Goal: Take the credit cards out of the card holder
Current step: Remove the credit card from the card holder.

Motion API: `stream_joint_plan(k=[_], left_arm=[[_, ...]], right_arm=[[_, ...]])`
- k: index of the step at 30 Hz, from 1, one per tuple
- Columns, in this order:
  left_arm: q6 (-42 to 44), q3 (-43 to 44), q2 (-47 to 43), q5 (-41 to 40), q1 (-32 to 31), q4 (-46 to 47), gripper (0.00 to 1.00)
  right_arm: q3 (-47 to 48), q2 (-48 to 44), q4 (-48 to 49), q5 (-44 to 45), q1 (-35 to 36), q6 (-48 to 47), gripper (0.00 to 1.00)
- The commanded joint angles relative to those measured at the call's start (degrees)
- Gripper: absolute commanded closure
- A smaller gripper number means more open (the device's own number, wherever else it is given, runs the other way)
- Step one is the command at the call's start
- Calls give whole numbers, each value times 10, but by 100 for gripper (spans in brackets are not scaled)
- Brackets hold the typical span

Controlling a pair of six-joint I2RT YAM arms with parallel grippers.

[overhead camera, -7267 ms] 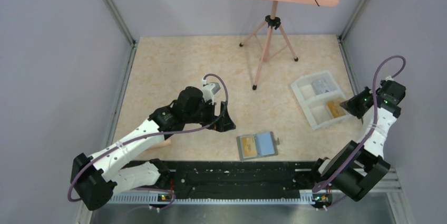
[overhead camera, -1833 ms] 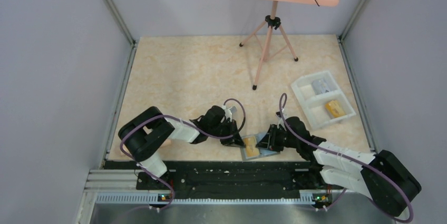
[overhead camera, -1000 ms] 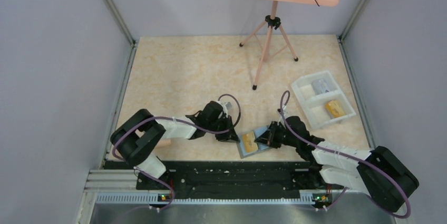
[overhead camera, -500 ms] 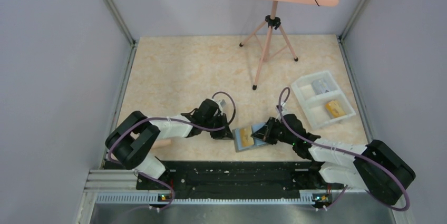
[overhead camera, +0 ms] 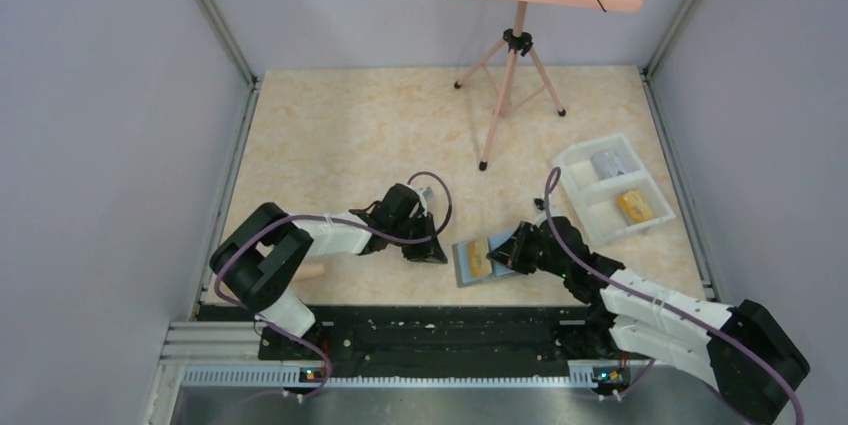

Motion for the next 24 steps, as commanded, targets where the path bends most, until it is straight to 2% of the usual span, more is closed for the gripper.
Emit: stream_joint_plan(k=[1,6,8,15,24], left_arm=[[19,3,6,-27,4,-26,87],[7,11,-29,-6,4,-28,85],[0,18,-46,0,3,-26,84],[-23,25,-48,37,-9,33,83],[-37,17,12,76,-12,124,82]], right_arm=[[10,-40,-6,21,5,4,100],[-41,-38,114,5,6,94,100],[-50,-31,135,7,7,116,100],[-40,-22,107,30,7,118,100],[-30,-15,78,23,7,96,100]])
